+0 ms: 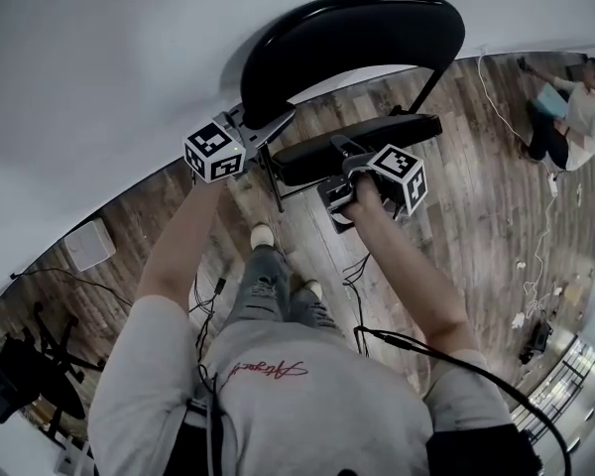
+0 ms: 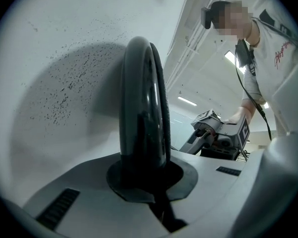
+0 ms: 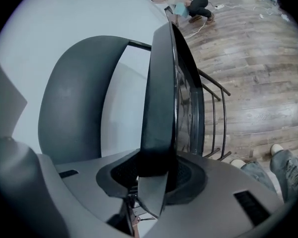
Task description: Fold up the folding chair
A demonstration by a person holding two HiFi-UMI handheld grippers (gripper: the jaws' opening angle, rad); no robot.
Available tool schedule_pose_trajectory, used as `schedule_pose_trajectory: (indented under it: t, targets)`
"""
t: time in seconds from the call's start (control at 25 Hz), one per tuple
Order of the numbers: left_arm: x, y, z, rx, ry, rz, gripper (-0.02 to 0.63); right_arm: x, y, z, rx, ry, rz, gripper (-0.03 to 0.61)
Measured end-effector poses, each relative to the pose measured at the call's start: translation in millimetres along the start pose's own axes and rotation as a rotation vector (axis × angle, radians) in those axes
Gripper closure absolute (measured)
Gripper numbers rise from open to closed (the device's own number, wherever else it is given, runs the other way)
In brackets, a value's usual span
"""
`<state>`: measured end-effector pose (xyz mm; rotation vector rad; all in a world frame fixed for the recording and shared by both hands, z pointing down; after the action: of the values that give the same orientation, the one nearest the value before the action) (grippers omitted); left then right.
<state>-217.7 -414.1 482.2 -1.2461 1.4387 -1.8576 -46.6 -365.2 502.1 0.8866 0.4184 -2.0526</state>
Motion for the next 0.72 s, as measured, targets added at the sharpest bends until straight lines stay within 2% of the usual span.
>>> schedule_pose_trajectory:
  t: [0.12,0.28,0.72]
  targets:
    - [6.1,-0.1,1.9,-0.001,0.016,0.026,0.598,7.9,3.5,13.1,-0.001,-0.015,0.017,0.448]
    - [8.3,2.7,3.0,0.015,0.037,0.066,0.598,18.4,4.9,23.3,-0.073,-0.028,0.048,0.448]
    - [13.4,6.7,2.7,0.075,0.018,0.194,0.598,37.7,8.2,53.2,-0.13,-0.027,0.069,0.442]
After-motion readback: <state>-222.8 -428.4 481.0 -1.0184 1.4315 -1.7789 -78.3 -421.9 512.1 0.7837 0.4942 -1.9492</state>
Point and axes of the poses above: the fingertips, and each gripper's own axes: z forward along the fingers, x to its left, y out of its top, the point moved 5 cm from there along -z, backward along the fingers, and after that the axes turned 2 degrees about y, right-handed, at the moved point
